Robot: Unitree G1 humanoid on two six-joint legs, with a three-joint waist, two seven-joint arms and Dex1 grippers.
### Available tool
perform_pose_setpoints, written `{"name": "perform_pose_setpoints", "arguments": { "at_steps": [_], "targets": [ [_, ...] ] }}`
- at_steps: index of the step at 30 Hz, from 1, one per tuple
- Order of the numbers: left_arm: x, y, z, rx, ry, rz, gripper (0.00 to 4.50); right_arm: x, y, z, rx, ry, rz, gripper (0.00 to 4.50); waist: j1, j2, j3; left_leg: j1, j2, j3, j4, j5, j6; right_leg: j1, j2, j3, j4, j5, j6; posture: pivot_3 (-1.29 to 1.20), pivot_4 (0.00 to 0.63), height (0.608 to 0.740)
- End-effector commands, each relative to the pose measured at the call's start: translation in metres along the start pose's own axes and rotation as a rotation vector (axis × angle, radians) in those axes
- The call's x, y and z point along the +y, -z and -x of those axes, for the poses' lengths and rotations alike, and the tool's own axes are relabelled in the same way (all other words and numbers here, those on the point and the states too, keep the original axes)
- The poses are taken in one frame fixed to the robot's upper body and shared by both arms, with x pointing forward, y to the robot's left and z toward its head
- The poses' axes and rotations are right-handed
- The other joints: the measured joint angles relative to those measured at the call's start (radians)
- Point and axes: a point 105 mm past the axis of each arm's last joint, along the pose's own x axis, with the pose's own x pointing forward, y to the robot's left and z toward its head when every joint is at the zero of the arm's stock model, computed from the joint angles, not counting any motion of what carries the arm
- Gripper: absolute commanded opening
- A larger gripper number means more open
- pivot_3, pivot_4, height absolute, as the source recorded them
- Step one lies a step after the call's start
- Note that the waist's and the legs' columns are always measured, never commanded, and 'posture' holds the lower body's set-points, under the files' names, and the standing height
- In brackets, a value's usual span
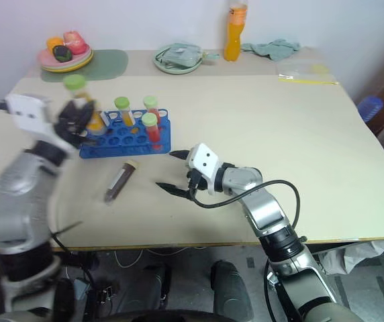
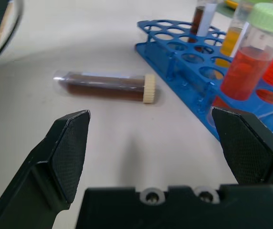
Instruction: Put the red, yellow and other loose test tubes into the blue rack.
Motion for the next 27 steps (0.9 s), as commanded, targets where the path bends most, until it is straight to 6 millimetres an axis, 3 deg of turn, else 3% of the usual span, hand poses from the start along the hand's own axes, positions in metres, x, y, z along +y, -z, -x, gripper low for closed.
{"name": "perform_pose_setpoints", "arguments": {
  "at_steps": [1, 8, 27],
  "targets": [
    [-0.012, 0.004, -0.007, -0.049, -0.187, -0.196, 0.72, -0.007, -0.013, 0.001, -0.041, 0.036, 0.031, 4.50, -0.005, 0.000, 0.000, 0.001, 0.000, 0.001, -0.002, 0.000, 0.000, 0.000, 0.001, 0.001, 0.000, 0.000, 0.000, 0.00, 0.150, 0.740],
    [-0.019, 0.036, -0.012, 0.051, -0.236, -0.206, 0.72, -0.006, -0.014, 0.001, -0.048, 0.051, 0.025, 4.50, 0.001, 0.000, 0.000, 0.001, 0.001, 0.001, -0.002, 0.000, 0.000, 0.000, 0.002, 0.001, 0.000, 0.000, 0.000, 0.00, 0.150, 0.740],
    [-0.028, 0.070, -0.025, 0.096, -0.169, -0.096, 0.72, -0.003, -0.016, 0.001, -0.056, 0.068, 0.017, 4.50, 0.002, 0.000, 0.000, 0.000, 0.001, 0.001, -0.002, 0.000, 0.000, 0.000, 0.002, 0.001, -0.001, 0.000, 0.000, 0.00, 0.150, 0.740]
  ]
}}
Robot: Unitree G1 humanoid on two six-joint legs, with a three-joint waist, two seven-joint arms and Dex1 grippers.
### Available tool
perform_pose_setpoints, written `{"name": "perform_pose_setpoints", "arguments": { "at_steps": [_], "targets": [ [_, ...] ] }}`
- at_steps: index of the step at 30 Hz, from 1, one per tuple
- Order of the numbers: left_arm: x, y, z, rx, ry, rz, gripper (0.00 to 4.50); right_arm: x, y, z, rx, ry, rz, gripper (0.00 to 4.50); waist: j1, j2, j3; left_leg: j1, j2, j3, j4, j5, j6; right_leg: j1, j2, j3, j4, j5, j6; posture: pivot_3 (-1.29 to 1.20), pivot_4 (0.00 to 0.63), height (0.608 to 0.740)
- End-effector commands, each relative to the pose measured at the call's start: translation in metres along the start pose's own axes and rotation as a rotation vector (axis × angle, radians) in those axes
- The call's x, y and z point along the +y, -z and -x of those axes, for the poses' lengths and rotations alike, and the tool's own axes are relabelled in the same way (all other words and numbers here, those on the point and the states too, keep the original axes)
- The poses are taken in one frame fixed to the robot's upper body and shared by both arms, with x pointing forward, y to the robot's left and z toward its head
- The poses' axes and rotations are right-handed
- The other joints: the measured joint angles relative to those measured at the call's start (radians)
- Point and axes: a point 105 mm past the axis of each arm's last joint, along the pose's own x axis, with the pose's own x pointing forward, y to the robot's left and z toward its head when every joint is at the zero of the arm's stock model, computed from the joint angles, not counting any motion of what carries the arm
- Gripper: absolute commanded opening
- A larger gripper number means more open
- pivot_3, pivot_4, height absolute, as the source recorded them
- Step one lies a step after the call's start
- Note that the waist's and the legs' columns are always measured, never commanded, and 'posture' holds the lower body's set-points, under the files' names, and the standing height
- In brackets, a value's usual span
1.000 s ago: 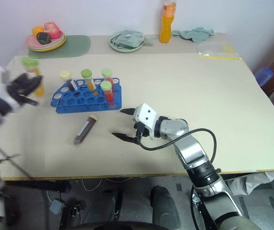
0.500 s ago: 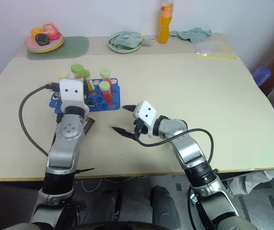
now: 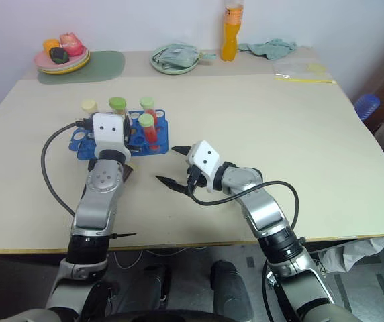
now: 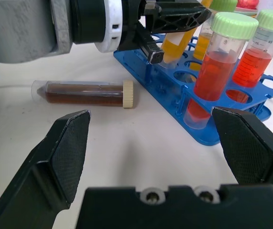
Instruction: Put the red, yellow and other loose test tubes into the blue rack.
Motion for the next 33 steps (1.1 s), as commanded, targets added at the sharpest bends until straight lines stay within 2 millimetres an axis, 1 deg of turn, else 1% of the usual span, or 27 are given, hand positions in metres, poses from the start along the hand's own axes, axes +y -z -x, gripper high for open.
{"name": "perform_pose_setpoints", "arguments": {
  "at_steps": [1, 4, 9, 10, 11, 12, 14, 15, 16, 20, 22, 25, 26, 27, 29, 30, 32, 33],
  "targets": [
    [-0.003, -0.004, -0.002, -0.051, 0.011, 0.032, 0.72, 0.003, -0.014, 0.000, -0.046, -0.001, 0.023, 4.50, 0.000, 0.000, 0.000, 0.000, 0.000, 0.000, 0.000, 0.000, 0.000, 0.000, 0.000, 0.000, 0.000, 0.000, 0.000, 0.00, 0.150, 0.740],
    [-0.002, -0.002, -0.002, -0.072, 0.007, 0.053, 0.72, 0.003, -0.014, 0.001, -0.045, -0.001, 0.023, 4.50, 0.002, 0.000, 0.000, 0.000, 0.000, 0.000, 0.000, 0.000, 0.000, 0.000, 0.000, 0.000, 0.000, 0.000, 0.000, 0.00, 0.150, 0.740],
    [-0.002, 0.009, 0.001, -0.066, 0.014, 0.076, 0.72, 0.003, -0.014, 0.002, -0.043, -0.001, 0.025, 4.50, 0.002, 0.000, 0.000, 0.000, 0.000, 0.000, 0.000, 0.000, 0.000, 0.000, 0.000, 0.000, 0.000, 0.000, 0.000, 0.00, 0.150, 0.740],
    [-0.002, 0.010, 0.003, -0.068, 0.014, 0.088, 1.22, 0.003, -0.015, 0.002, -0.043, -0.001, 0.025, 4.50, 0.002, 0.000, 0.000, 0.000, 0.000, 0.000, 0.000, 0.000, 0.000, 0.000, 0.000, 0.000, 0.000, 0.000, 0.000, 0.00, 0.150, 0.740],
    [-0.001, 0.009, 0.003, -0.072, 0.013, 0.099, 1.83, 0.004, -0.015, 0.002, -0.043, -0.001, 0.026, 4.50, 0.002, 0.000, 0.000, 0.000, 0.000, 0.000, 0.000, 0.000, 0.000, 0.000, 0.000, 0.000, 0.000, 0.000, 0.000, 0.00, 0.150, 0.740],
    [0.001, 0.006, 0.005, -0.086, 0.009, 0.117, 2.17, 0.004, -0.015, 0.002, -0.044, -0.002, 0.026, 4.50, 0.002, 0.000, 0.000, 0.000, 0.000, 0.000, 0.000, 0.000, 0.000, 0.000, 0.000, 0.000, 0.000, 0.000, 0.000, 0.00, 0.150, 0.740],
    [0.007, -0.004, 0.008, -0.122, 0.010, 0.132, 3.12, 0.004, -0.016, 0.003, -0.045, -0.003, 0.026, 4.50, 0.001, 0.000, 0.000, 0.000, 0.000, 0.000, 0.000, 0.000, 0.000, 0.000, 0.000, 0.000, 0.000, 0.000, 0.000, 0.00, 0.150, 0.740],
    [0.012, -0.010, 0.011, -0.138, 0.009, 0.142, 3.65, 0.004, -0.017, 0.003, -0.046, -0.003, 0.026, 4.50, 0.001, 0.000, 0.000, 0.000, 0.000, 0.000, 0.000, 0.000, 0.000, 0.000, 0.000, 0.000, 0.000, 0.000, 0.000, 0.00, 0.150, 0.740],
    [0.020, -0.016, 0.014, -0.153, 0.005, 0.141, 4.05, 0.004, -0.017, 0.003, -0.047, -0.004, 0.025, 4.50, 0.000, 0.000, 0.000, 0.000, 0.000, 0.000, 0.000, 0.000, 0.000, 0.000, 0.000, 0.000, 0.000, 0.000, 0.000, 0.00, 0.150, 0.740],
    [0.050, -0.046, 0.029, -0.194, 0.027, 0.126, 4.05, 0.003, -0.018, 0.005, -0.049, -0.002, 0.023, 4.50, -0.007, 0.000, 0.000, 0.000, 0.001, -0.001, -0.001, 0.000, 0.000, 0.000, 0.001, 0.000, 0.000, 0.000, 0.000, 0.00, 0.150, 0.740],
    [0.064, -0.060, 0.038, -0.201, 0.062, 0.082, 4.05, 0.003, -0.019, 0.005, -0.053, -0.003, 0.019, 4.50, -0.008, 0.000, 0.000, 0.000, 0.001, -0.001, -0.001, 0.000, 0.000, 0.000, 0.001, 0.000, 0.000, 0.000, 0.000, 0.00, 0.150, 0.740],
    [0.074, -0.070, 0.049, -0.150, 0.160, 0.045, 4.05, 0.004, -0.019, 0.005, -0.057, -0.008, 0.016, 4.50, -0.005, 0.000, 0.000, 0.000, 0.001, 0.000, 0.000, 0.000, 0.000, 0.000, 0.000, 0.000, 0.000, 0.000, 0.000, 0.00, 0.150, 0.740],
    [0.076, -0.069, 0.053, -0.105, 0.209, 0.043, 4.05, 0.004, -0.019, 0.005, -0.058, -0.010, 0.016, 4.50, -0.005, 0.000, 0.000, 0.000, 0.001, -0.001, 0.000, 0.000, 0.000, 0.001, 0.000, -0.001, 0.000, 0.000, 0.000, 0.00, 0.150, 0.740],
    [0.078, -0.063, 0.061, 0.002, 0.298, 0.034, 4.28, 0.004, -0.019, 0.004, -0.059, -0.016, 0.015, 4.50, -0.004, 0.000, 0.000, 0.000, 0.001, -0.001, 0.000, 0.000, 0.000, 0.001, 0.000, -0.001, 0.000, 0.000, 0.000, 0.00, 0.150, 0.740],
    [0.082, -0.047, 0.079, 0.230, 0.438, -0.061, 4.28, 0.005, -0.019, 0.003, -0.060, -0.026, 0.017, 4.50, -0.011, -0.001, 0.001, 0.000, 0.001, -0.001, -0.001, 0.000, 0.000, 0.001, 0.001, -0.001, 0.000, 0.000, 0.000, 0.00, 0.150, 0.740],
    [0.080, -0.042, 0.088, 0.335, 0.509, -0.074, 4.28, 0.005, -0.020, 0.002, -0.059, -0.033, 0.023, 4.50, -0.017, 0.002, 0.002, 0.000, 0.001, -0.001, -0.001, 0.000, 0.000, 0.000, 0.001, -0.001, 0.000, -0.001, -0.001, 0.00, 0.150, 0.740],
    [0.078, -0.039, 0.097, 0.455, 0.586, -0.077, 4.28, 0.004, -0.020, 0.002, -0.058, -0.041, 0.032, 4.50, -0.017, 0.002, 0.002, 0.001, 0.001, -0.001, -0.001, 0.000, 0.000, 0.001, 0.001, -0.001, 0.001, -0.001, -0.001, 0.00, 0.150, 0.740],
    [0.080, -0.034, 0.098, 0.550, 0.599, -0.127, 4.28, 0.005, -0.021, 0.001, -0.057, -0.054, 0.046, 4.50, -0.017, 0.002, 0.002, 0.001, 0.001, -0.003, -0.001, 0.000, 0.000, 0.002, 0.001, -0.002, 0.000, -0.001, -0.001, 0.00, 0.150, 0.740]
  ]
}}
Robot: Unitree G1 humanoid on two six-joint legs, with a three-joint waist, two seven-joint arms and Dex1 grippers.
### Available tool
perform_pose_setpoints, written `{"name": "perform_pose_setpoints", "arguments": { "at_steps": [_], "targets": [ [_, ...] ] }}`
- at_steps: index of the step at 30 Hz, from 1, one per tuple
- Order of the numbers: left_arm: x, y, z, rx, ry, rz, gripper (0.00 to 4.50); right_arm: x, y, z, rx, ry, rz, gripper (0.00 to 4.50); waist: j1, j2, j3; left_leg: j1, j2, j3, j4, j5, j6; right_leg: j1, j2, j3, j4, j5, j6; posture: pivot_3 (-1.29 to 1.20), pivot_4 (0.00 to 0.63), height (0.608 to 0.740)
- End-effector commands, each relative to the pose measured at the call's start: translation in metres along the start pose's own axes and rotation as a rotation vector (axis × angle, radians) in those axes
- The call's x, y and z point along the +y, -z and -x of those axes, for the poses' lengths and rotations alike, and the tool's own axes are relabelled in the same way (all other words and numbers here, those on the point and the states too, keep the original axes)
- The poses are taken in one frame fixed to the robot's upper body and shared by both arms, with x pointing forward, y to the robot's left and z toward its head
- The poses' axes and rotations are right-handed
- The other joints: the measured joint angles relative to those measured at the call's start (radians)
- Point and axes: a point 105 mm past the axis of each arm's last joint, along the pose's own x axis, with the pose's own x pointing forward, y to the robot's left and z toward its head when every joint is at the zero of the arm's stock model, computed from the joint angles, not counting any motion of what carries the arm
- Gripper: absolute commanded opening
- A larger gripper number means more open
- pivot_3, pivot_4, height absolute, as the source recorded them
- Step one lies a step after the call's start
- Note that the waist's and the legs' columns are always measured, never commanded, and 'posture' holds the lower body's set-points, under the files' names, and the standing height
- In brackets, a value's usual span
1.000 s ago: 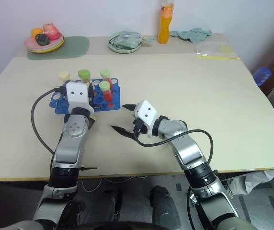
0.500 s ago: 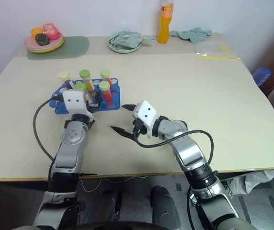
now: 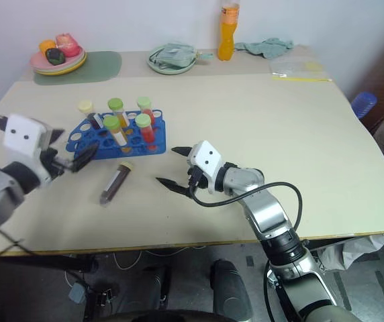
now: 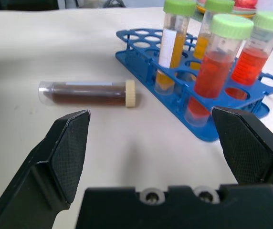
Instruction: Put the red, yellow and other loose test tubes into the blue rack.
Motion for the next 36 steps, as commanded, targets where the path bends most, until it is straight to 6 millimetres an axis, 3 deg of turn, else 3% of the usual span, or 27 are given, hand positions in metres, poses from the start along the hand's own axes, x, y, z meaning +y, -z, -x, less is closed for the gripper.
{"name": "perform_pose_setpoints", "arguments": {
  "at_steps": [1, 4, 6, 13, 19, 22, 27, 30, 33, 36],
  "targets": [
    [-0.012, 0.006, 0.006, 0.226, 0.110, -0.034, 4.28, 0.001, -0.018, -0.002, -0.048, -0.047, 0.070, 4.50, 0.001, -0.002, 0.001, 0.000, 0.000, 0.000, 0.000, 0.000, 0.000, 0.000, 0.000, 0.000, 0.000, 0.000, 0.000, 0.00, 0.150, 0.740],
    [-0.017, 0.007, 0.003, 0.383, 0.238, 0.010, 4.28, 0.003, -0.024, -0.001, -0.050, -0.115, 0.101, 4.50, -0.006, -0.002, 0.001, 0.001, 0.000, 0.000, 0.000, 0.000, 0.000, 0.001, 0.000, 0.000, 0.000, 0.000, 0.000, 0.00, 0.150, 0.740],
    [-0.018, 0.007, -0.009, 0.467, 0.281, 0.016, 4.28, 0.004, -0.026, 0.000, -0.048, -0.159, 0.123, 4.50, -0.011, -0.002, 0.001, 0.001, 0.000, 0.000, -0.001, 0.000, 0.000, 0.001, 0.000, 0.000, 0.000, 0.000, 0.000, 0.00, 0.150, 0.740],
    [-0.020, 0.012, -0.058, 0.676, 0.251, -0.006, 4.28, 0.006, -0.025, -0.001, -0.043, -0.192, 0.161, 4.50, -0.013, -0.002, 0.001, 0.000, 0.000, 0.000, -0.001, 0.000, -0.001, -0.001, 0.000, 0.001, 0.000, 0.000, 0.000, 0.00, 0.150, 0.740],
    [-0.033, 0.034, -0.072, 0.793, 0.261, -0.003, 4.28, 0.013, -0.021, 0.002, -0.045, -0.161, 0.142, 4.50, -0.013, -0.002, 0.001, -0.001, 0.000, 0.001, -0.001, 0.000, -0.001, -0.004, 0.000, 0.002, 0.000, 0.000, 0.000, 0.00, 0.150, 0.740],
    [-0.037, 0.042, -0.073, 0.815, 0.265, -0.001, 3.41, 0.015, -0.020, 0.003, -0.043, -0.146, 0.132, 4.50, -0.012, -0.001, 0.001, -0.002, 0.000, 0.001, 0.000, 0.001, -0.001, -0.003, -0.001, 0.002, 0.000, 0.000, 0.000, 0.00, 0.150, 0.740],
    [-0.035, 0.035, -0.067, 0.777, 0.292, 0.045, 1.00, 0.015, -0.020, 0.003, -0.040, -0.130, 0.132, 4.50, -0.013, -0.002, 0.001, -0.002, -0.001, 0.001, 0.000, 0.001, -0.001, -0.003, -0.001, 0.002, 0.001, 0.000, 0.000, 0.00, 0.150, 0.740],
    [-0.035, 0.014, -0.049, 0.653, 0.374, 0.036, 0.79, 0.014, -0.021, 0.004, -0.039, -0.131, 0.138, 4.50, -0.018, -0.002, 0.001, -0.002, -0.001, 0.001, 0.000, 0.001, -0.001, -0.003, -0.001, 0.002, 0.001, 0.000, 0.000, 0.00, 0.150, 0.740],
    [-0.011, -0.004, -0.024, 0.374, 0.353, -0.103, 0.79, 0.013, -0.023, 0.005, -0.042, -0.131, 0.138, 4.50, -0.036, -0.001, 0.001, -0.002, 0.001, 0.002, -0.003, 0.001, -0.001, -0.007, -0.001, 0.004, 0.001, -0.001, -0.001, 0.00, 0.150, 0.740],
    [0.010, -0.006, -0.004, 0.201, 0.281, -0.166, 0.79, 0.014, -0.022, 0.006, -0.040, -0.137, 0.136, 4.50, -0.031, 0.000, 0.002, -0.002, 0.001, 0.002, -0.004, 0.002, -0.003, -0.008, -0.002, 0.004, 0.001, -0.002, -0.003, 0.00, 0.150, 0.740]
  ]
}}
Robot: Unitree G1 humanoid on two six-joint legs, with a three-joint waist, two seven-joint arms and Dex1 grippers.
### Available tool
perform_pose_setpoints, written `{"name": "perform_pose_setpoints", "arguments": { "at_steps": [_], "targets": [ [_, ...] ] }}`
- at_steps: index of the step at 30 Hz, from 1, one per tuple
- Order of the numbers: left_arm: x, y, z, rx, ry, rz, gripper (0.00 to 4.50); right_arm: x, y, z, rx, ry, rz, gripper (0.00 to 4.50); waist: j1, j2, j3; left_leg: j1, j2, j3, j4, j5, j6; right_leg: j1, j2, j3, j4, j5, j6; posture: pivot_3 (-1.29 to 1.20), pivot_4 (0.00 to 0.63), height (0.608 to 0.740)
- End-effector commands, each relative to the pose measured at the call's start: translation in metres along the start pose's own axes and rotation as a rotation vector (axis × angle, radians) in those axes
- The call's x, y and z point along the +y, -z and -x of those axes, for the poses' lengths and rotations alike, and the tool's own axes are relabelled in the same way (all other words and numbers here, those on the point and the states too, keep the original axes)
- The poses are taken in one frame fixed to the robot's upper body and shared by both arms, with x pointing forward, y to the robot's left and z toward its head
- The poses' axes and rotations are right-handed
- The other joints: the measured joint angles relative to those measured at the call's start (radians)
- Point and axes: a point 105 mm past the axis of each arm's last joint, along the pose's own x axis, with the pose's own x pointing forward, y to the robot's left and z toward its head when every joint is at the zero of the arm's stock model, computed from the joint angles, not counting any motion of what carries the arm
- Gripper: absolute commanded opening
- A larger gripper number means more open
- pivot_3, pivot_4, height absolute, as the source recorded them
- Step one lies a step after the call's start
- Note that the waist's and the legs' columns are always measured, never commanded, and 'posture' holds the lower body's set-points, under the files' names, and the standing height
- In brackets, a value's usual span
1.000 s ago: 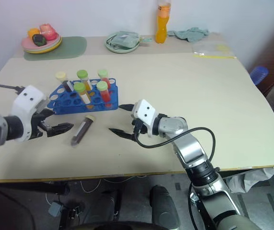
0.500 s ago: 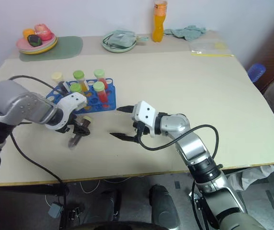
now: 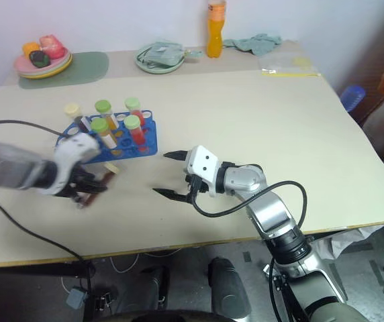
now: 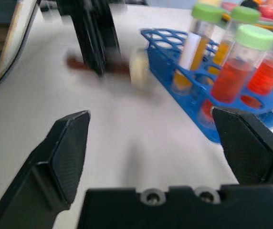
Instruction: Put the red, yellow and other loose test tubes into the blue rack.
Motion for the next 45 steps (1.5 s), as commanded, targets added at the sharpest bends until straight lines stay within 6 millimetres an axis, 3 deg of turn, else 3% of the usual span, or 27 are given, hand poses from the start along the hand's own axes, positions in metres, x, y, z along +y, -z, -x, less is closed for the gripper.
{"name": "perform_pose_setpoints", "arguments": {
  "at_steps": [1, 4, 8, 10, 13, 18, 25, 36, 45],
  "targets": [
    [0.013, -0.018, 0.038, -0.275, -0.128, -0.136, 0.79, 0.002, -0.014, 0.000, -0.047, -0.015, 0.034, 4.50, 0.011, 0.001, 0.000, 0.000, 0.000, 0.001, 0.001, 0.000, 0.000, 0.001, 0.000, -0.001, 0.000, 0.000, 0.000, 0.00, 0.150, 0.740],
    [0.045, -0.008, 0.063, -0.520, -0.373, 0.026, 0.79, 0.002, -0.015, -0.003, -0.061, -0.028, 0.026, 4.50, 0.028, 0.001, 0.000, 0.001, 0.000, 0.002, 0.002, -0.001, 0.001, 0.004, 0.000, -0.002, -0.001, 0.000, 0.000, 0.00, 0.150, 0.740],
    [0.074, -0.006, 0.077, -0.720, -0.778, 0.187, 0.79, 0.000, -0.018, -0.008, -0.077, -0.036, 0.015, 4.50, 0.054, -0.002, -0.001, 0.001, -0.001, -0.001, 0.005, -0.001, 0.002, 0.007, 0.000, -0.004, -0.002, 0.000, 0.000, 0.00, 0.150, 0.740],
    [0.074, -0.015, 0.068, -0.791, -0.920, 0.216, 0.79, 0.001, -0.019, -0.012, -0.086, -0.044, 0.013, 4.50, 0.061, -0.004, -0.002, 0.001, -0.002, -0.002, 0.006, -0.001, 0.001, 0.008, -0.001, -0.005, -0.002, 0.001, 0.001, 0.00, 0.150, 0.740],
    [0.065, -0.035, 0.047, -0.876, -0.992, 0.224, 0.79, 0.001, -0.020, -0.016, -0.094, -0.051, 0.011, 4.50, 0.073, -0.005, -0.003, 0.001, -0.003, -0.002, 0.006, -0.001, 0.001, 0.008, -0.002, -0.005, -0.002, 0.002, 0.002, 0.00, 0.150, 0.740],
    [0.048, -0.066, -0.004, -0.904, -0.921, 0.154, 0.79, 0.000, -0.021, -0.019, -0.099, -0.038, 0.011, 4.50, 0.071, -0.005, -0.003, 0.001, -0.003, -0.002, 0.006, -0.001, 0.001, 0.007, -0.001, -0.004, -0.002, 0.002, 0.002, 0.00, 0.150, 0.740],
    [0.054, -0.063, -0.036, -0.835, -0.878, 0.166, 0.79, -0.005, -0.018, -0.014, -0.087, 0.019, 0.004, 4.50, 0.047, -0.004, -0.003, 0.001, -0.001, -0.001, 0.004, -0.001, 0.001, 0.005, 0.001, -0.003, -0.001, 0.002, 0.002, 0.00, 0.150, 0.740],
    [0.060, -0.051, -0.041, -0.751, -0.908, 0.175, 0.79, -0.005, -0.018, -0.012, -0.082, 0.035, -0.002, 4.50, 0.049, -0.004, -0.003, 0.001, -0.002, -0.001, 0.004, -0.001, 0.001, 0.005, 0.000, -0.003, -0.001, 0.002, 0.002, 0.00, 0.150, 0.740],
    [0.050, -0.052, -0.043, -0.797, -0.861, 0.214, 0.79, -0.003, -0.018, -0.014, -0.090, 0.017, -0.011, 4.50, 0.050, -0.004, -0.003, 0.001, -0.002, -0.001, 0.004, -0.001, 0.001, 0.005, 0.000, -0.003, -0.001, 0.002, 0.002, 0.00, 0.150, 0.740]
  ]
}}
